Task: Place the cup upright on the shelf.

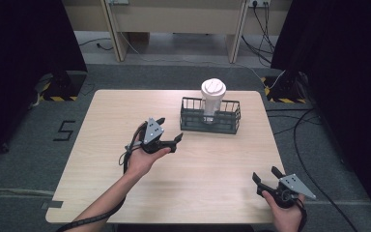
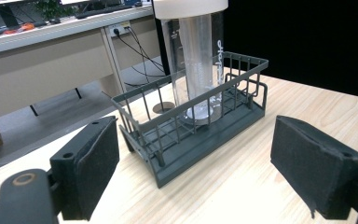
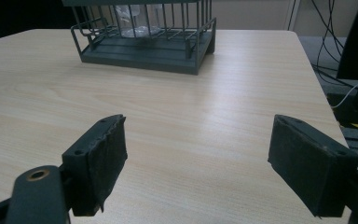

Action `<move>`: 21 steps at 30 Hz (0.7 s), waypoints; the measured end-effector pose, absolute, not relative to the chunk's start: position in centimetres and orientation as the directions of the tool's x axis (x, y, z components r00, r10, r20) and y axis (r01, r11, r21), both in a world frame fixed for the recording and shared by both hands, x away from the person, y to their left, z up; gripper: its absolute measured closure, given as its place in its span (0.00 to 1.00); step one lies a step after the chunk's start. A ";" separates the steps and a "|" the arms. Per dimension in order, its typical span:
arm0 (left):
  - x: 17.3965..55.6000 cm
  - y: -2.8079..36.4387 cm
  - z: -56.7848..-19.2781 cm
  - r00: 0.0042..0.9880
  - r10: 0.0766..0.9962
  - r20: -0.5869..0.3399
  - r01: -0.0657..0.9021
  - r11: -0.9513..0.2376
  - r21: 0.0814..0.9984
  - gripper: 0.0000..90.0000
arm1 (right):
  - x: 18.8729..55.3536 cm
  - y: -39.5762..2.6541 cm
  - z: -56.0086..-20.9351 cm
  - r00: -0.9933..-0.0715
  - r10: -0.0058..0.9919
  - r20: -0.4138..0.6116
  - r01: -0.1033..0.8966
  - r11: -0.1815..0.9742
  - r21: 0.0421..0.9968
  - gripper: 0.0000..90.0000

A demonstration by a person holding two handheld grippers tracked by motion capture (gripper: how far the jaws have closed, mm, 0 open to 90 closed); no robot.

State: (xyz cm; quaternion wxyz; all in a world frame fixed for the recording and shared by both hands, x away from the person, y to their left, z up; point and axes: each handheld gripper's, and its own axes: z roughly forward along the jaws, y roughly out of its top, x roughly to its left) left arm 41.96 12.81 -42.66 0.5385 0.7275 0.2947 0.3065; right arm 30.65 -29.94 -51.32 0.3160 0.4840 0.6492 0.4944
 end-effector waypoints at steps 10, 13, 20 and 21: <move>40.2 14.9 -43.3 0.620 0.772 0.141 0.088 -0.247 0.965 0.16 | 30.7 -29.9 -51.3 -0.331 0.941 0.068 0.316 0.043 0.948 0.22; 39.6 15.6 -43.7 0.616 0.777 0.127 0.105 -0.241 0.965 0.16 | 30.6 -29.9 -51.3 -0.330 0.942 0.066 0.316 0.044 0.948 0.22; 38.2 17.3 -44.4 0.603 0.790 0.109 0.117 -0.223 0.968 0.16 | 30.7 -29.9 -51.3 -0.331 0.941 0.062 0.316 0.049 0.947 0.22; 38.0 17.5 -44.5 0.601 0.791 0.110 0.116 -0.223 0.968 0.16 | 30.7 -29.9 -51.3 -0.332 0.941 0.062 0.318 0.049 0.947 0.22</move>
